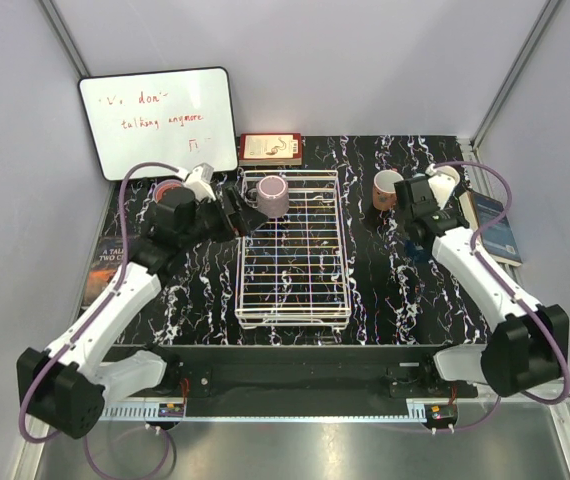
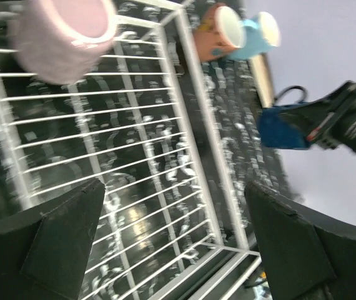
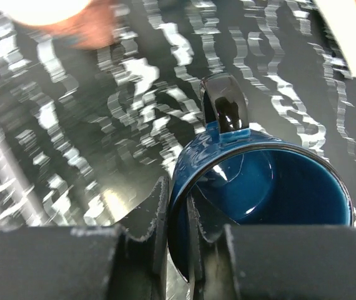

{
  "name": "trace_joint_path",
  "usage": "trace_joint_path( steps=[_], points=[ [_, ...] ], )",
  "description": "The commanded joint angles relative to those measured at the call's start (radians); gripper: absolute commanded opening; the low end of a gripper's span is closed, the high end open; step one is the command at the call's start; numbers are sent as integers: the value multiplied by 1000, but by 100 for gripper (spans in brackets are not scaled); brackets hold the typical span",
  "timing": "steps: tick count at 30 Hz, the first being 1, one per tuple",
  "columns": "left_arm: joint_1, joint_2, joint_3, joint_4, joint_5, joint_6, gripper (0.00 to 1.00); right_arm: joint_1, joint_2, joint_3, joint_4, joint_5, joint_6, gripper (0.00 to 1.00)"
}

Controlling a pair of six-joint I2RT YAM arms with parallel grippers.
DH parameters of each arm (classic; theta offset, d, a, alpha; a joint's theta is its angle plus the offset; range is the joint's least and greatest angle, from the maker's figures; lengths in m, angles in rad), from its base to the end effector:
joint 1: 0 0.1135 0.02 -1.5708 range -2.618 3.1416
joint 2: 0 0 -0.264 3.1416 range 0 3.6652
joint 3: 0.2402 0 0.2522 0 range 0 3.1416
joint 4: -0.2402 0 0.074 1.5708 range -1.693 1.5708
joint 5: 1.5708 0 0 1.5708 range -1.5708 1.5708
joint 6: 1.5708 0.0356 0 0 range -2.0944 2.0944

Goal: Unload the cups from the dish rack

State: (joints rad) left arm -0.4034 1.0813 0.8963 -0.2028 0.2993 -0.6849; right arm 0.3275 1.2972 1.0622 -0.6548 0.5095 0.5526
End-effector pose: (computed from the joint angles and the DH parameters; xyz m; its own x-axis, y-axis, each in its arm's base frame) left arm 0.2237 -0.1069 0.3196 -0.6655 -0.3732 -0.6464 0.2649 0.6916 -0.6720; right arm 0.2584 0.0695 0.2874 -0.6209 0.2730 -0.7348 0.3946 0.9188 0.0079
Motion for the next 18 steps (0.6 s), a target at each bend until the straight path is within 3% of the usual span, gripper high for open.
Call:
trace_joint_path(
  steps=[1,4,18],
  points=[
    [-5,-86,-3,-95,-138,67,99,-103,49,74,58,-43,24,0],
    [-5,-101,-22,-99,-147,68,99,-146,112,106,70,-123,43,0],
    [-5,-100,-40,-124,-178,76,99,-214,384,192,161,-98,27,0]
  ],
)
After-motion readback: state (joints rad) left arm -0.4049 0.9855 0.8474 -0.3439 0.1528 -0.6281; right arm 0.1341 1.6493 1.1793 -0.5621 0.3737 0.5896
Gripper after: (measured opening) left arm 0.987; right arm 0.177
